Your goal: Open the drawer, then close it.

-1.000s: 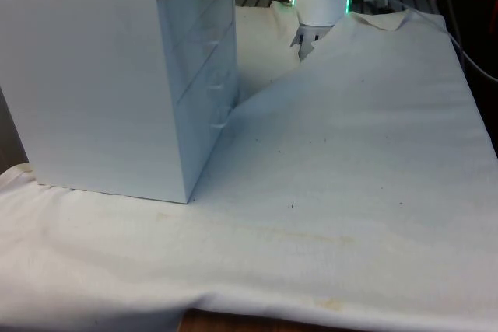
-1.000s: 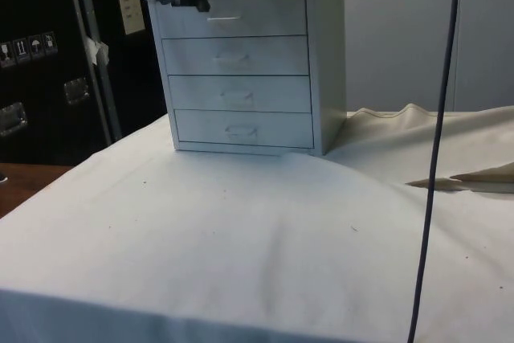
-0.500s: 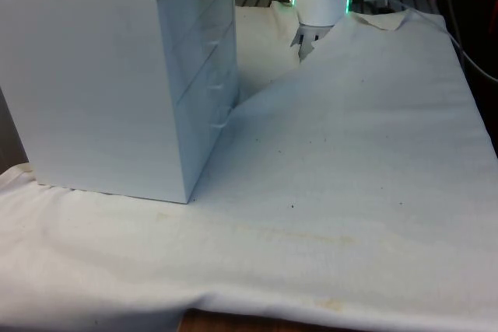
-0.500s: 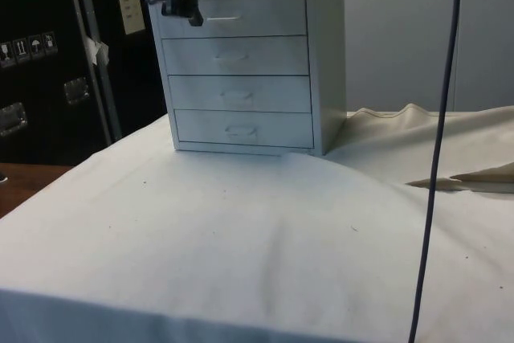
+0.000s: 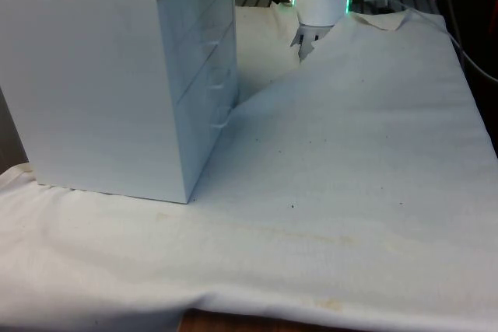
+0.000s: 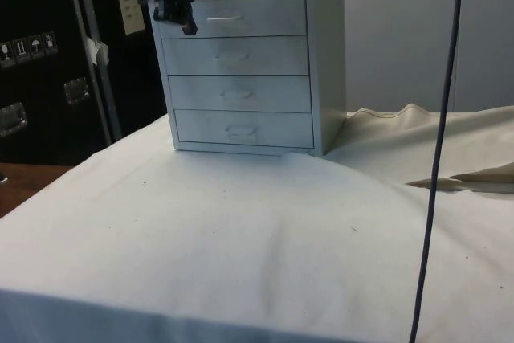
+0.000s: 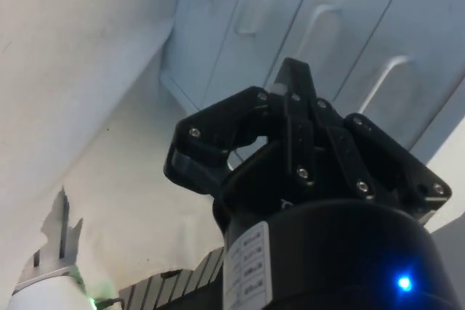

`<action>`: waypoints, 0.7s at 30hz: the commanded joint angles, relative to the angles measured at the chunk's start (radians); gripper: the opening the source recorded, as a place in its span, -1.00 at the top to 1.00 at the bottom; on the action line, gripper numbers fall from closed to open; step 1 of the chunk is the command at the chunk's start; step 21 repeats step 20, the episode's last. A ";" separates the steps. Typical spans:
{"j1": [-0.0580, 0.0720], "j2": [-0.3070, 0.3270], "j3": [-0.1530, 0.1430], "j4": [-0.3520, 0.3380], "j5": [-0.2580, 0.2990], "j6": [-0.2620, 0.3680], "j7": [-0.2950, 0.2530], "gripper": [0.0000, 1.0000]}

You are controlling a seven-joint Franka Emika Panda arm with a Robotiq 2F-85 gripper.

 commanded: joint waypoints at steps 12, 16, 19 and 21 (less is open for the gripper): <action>0.002 0.003 0.000 0.000 -0.002 -0.003 0.003 -0.10; 0.002 0.003 0.000 0.000 -0.003 -0.003 0.003 -0.67; 0.002 0.003 0.000 0.000 -0.003 -0.003 0.003 -0.87; 0.002 0.003 0.000 0.000 -0.003 -0.002 0.003 -0.96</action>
